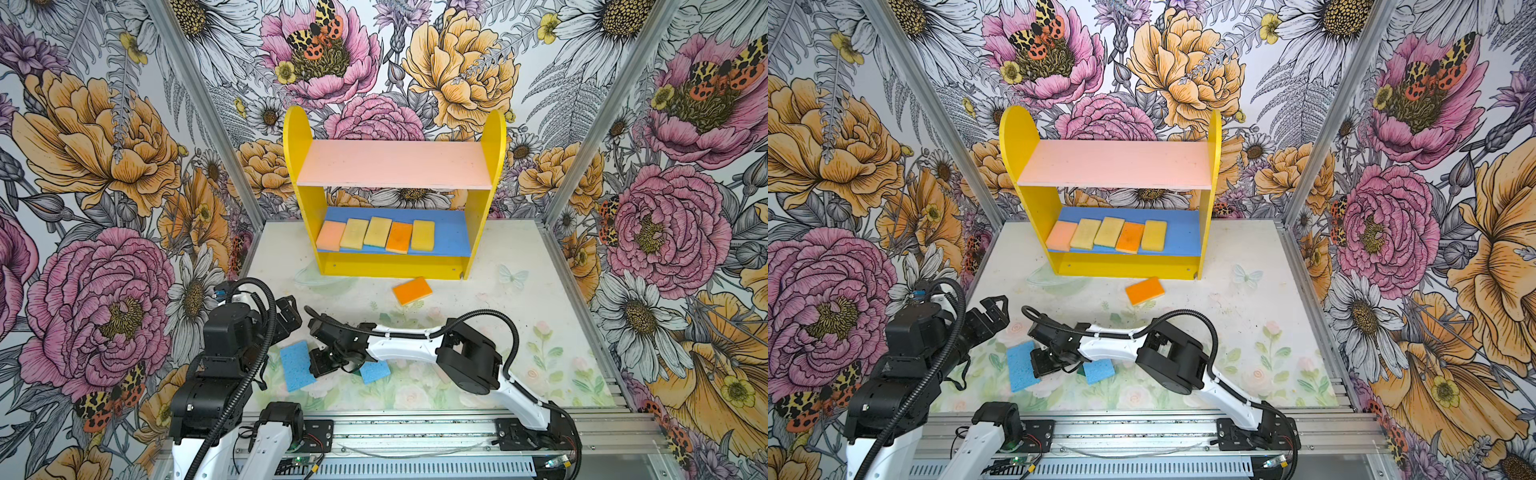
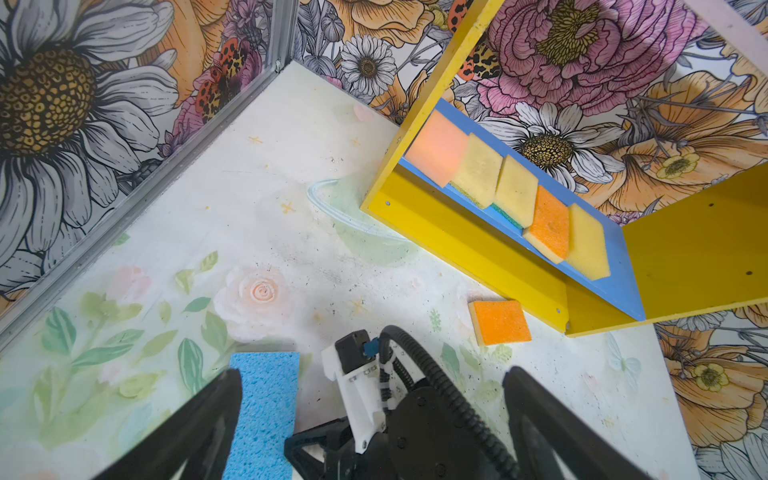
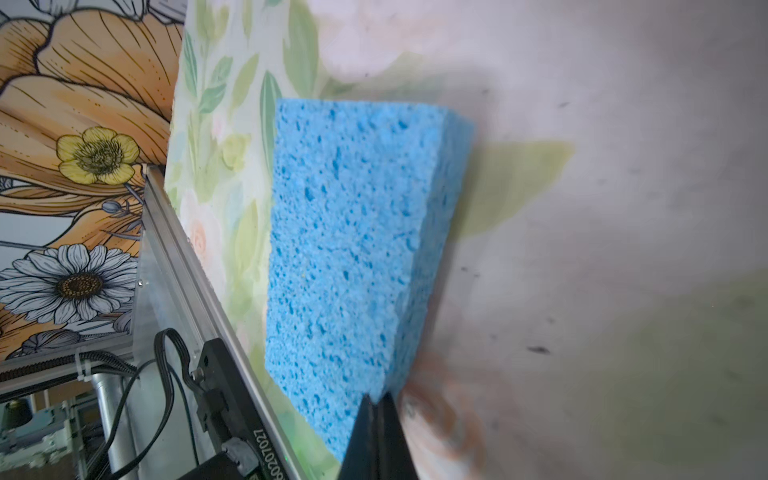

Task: Place and organize the cleaning sponges onto the shelf
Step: 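Grasp and lift the blue sponge with the right gripper while left approaches, then take the blue sponge with the left gripper while the right gripper releases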

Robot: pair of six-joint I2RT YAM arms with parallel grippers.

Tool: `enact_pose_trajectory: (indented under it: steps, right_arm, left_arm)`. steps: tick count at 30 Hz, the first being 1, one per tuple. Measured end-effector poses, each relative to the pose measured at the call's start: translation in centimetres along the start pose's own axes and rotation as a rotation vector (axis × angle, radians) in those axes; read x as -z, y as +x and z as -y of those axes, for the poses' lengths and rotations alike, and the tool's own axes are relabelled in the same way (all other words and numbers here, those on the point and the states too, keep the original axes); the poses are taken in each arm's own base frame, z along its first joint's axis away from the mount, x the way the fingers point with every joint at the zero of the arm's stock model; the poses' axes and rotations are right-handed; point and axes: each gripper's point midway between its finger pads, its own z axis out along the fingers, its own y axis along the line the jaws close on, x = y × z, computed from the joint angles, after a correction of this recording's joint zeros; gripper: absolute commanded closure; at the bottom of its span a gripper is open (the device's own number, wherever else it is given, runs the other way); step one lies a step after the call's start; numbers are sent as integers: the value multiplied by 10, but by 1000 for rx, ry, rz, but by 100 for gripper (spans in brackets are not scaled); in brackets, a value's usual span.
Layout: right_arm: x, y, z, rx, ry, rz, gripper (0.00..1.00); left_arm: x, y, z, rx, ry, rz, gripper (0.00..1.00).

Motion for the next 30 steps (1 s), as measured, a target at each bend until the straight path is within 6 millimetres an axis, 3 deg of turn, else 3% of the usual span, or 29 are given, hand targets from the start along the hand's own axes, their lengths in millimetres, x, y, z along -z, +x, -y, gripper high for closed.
enact_pose_trajectory:
  steps: [7,13,16,19,24,30]
  right_arm:
    - [108,-43,27,-18,33,194,100]
    - [190,-63,60,-79,52,333,100]
    - [223,-71,65,-98,41,393,100]
    - [249,-80,61,-107,11,444,100]
    - [274,-95,45,-122,-55,484,100]
    - [290,-107,26,-130,-113,513,100]
  left_arm:
    - [-28,20,27,51,134,-126,1]
    - [-56,48,54,139,293,-236,1]
    - [-61,63,69,155,373,-273,1]
    - [-65,75,85,191,468,-282,1]
    - [-69,89,114,278,634,-274,1]
    - [-57,78,146,348,759,-203,1]
